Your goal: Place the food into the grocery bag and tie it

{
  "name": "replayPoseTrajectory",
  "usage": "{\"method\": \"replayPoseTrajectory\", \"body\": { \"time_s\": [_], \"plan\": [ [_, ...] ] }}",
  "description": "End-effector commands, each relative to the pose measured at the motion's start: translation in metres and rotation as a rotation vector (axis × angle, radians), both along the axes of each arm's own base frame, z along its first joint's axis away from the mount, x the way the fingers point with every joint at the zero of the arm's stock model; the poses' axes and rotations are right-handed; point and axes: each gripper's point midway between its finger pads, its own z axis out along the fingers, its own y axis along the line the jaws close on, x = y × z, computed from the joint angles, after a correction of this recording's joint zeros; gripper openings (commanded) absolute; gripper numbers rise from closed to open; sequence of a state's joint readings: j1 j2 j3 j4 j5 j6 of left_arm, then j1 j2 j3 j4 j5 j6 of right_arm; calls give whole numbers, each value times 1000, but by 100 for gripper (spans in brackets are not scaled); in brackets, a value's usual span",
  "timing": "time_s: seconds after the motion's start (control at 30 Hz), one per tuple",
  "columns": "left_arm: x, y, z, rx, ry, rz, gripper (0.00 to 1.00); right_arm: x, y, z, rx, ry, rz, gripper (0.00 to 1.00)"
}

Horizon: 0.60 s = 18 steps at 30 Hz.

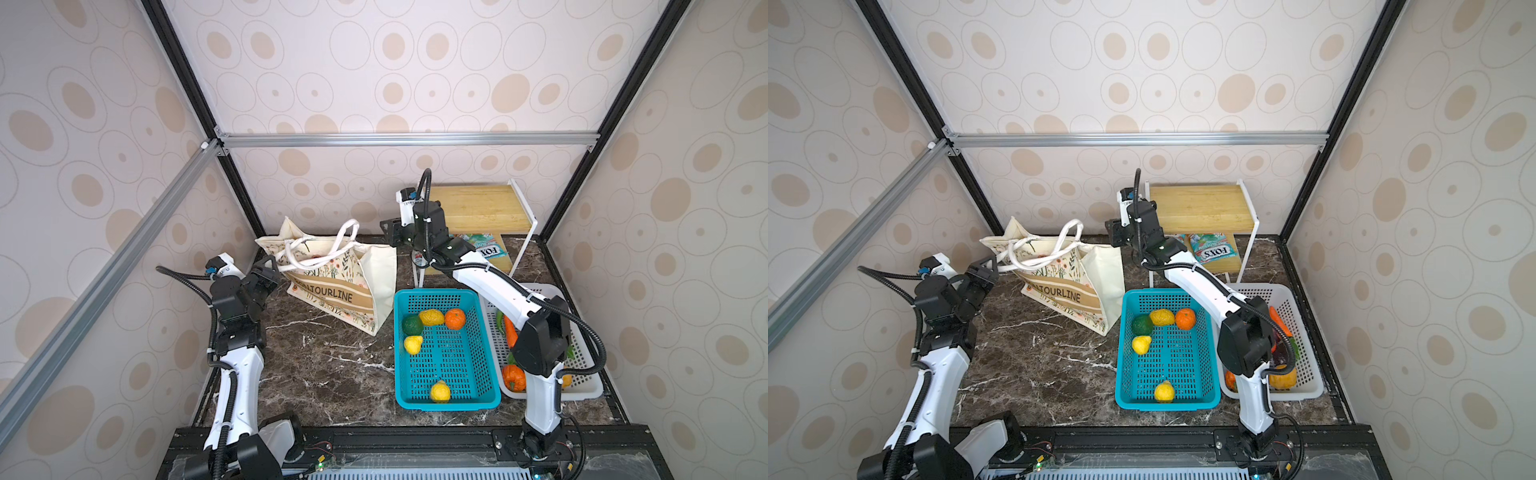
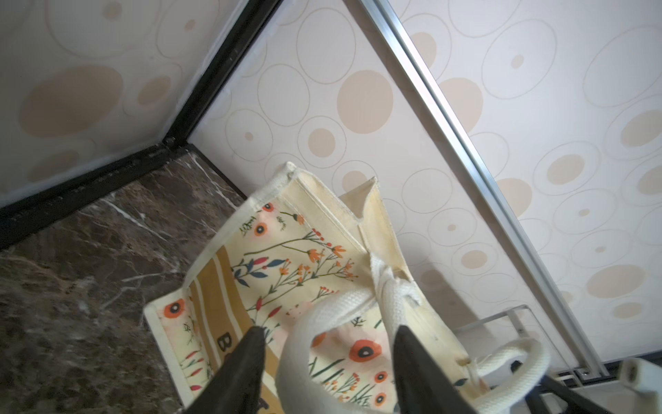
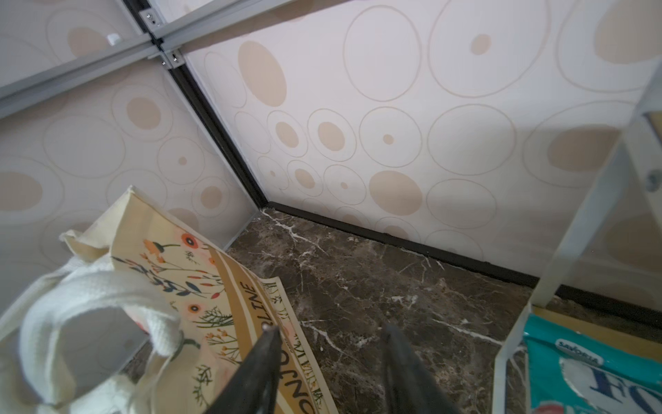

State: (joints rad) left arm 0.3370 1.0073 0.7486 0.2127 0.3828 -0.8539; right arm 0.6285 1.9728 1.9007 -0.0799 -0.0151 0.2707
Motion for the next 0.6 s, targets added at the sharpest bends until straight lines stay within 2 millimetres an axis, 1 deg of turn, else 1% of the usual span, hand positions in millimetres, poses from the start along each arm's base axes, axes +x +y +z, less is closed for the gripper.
{"method": "replayPoseTrajectory", "body": {
  "time_s": [0.0,0.1,0.2,0.27,0.33,0.43,0.53,0.57],
  "plan": [
    [-8,1,36,106,-50,8,99,-18,5,40,34,-97,59,52],
    [-8,1,39,136,-37,2,99,-32,15,56,34,-143,127,55],
    [-4,-1,33,105,-29,-12,99,-39,23,63,50,-142,180,55],
    [-4,2,33,107,-16,3,99,-46,27,66,40,-141,203,54],
    [-9,11,38,150,2,56,99,-55,26,77,37,-163,203,54],
    [-19,24,58,264,28,134,99,-75,20,101,33,-214,210,56],
    [-29,23,75,353,40,138,99,-90,4,115,-5,-221,171,72],
    [-33,22,77,367,42,134,99,-95,-3,115,-21,-208,159,83]
  ]
}}
